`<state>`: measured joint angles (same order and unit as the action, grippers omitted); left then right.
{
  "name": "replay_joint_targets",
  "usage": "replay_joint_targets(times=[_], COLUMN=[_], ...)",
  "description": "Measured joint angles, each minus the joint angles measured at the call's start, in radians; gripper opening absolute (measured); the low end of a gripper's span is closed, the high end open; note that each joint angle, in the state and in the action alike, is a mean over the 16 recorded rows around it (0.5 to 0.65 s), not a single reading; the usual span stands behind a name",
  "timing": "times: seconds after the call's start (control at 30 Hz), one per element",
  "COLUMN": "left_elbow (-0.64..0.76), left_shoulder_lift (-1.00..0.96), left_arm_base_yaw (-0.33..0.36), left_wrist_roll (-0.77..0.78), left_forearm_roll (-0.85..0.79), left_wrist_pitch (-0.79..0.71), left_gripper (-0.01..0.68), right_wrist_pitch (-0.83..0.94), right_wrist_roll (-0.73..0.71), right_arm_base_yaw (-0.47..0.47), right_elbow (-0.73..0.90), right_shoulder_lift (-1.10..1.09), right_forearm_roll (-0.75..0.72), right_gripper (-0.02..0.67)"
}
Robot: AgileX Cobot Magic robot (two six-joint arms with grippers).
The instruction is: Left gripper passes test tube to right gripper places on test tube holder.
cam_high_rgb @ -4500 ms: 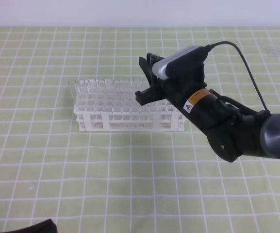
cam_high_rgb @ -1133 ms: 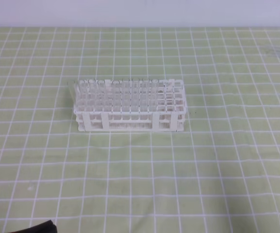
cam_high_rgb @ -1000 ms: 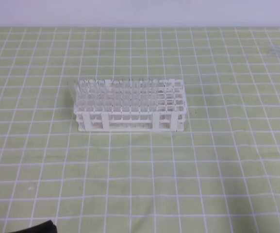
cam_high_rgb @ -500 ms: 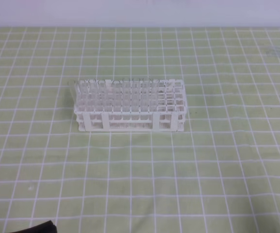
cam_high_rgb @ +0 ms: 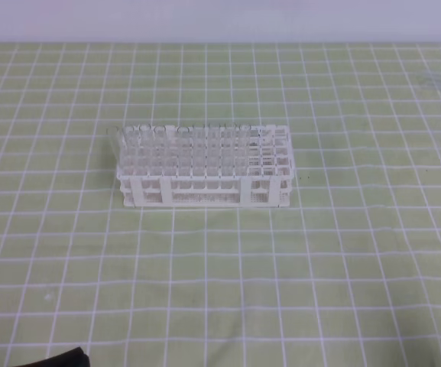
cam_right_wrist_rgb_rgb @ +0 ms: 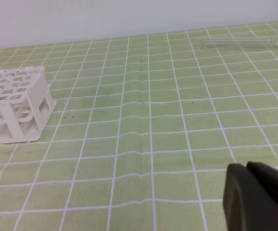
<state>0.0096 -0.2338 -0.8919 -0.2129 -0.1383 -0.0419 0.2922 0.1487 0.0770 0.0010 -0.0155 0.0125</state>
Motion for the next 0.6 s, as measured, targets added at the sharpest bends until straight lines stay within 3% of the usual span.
replay_joint_targets(times=[0.37, 0.47, 0.6], left_elbow=[0.0, 0.001, 0.002], left_shoulder_lift=[0.014, 0.028, 0.06], left_arm_base_yaw=[0.025, 0.079, 0.201], left_wrist_roll=[0.001, -0.001, -0.023], left_forearm_roll=[-0.001, 0.0, 0.004], left_wrist_pitch=[0.011, 0.03, 0.062], left_gripper=[-0.003, -0.003, -0.002], right_wrist_pitch=[-0.001, -0.001, -0.002], right_wrist_roll=[0.0, 0.0, 0.0], right_arm_base_yaw=[0.0, 0.0, 0.0], right_elbow=[0.0, 0.0, 0.0], right_shoulder_lift=[0.0, 0.0, 0.0], right_forearm_roll=[0.001, 0.001, 0.001], right_gripper=[-0.016, -0.016, -0.016])
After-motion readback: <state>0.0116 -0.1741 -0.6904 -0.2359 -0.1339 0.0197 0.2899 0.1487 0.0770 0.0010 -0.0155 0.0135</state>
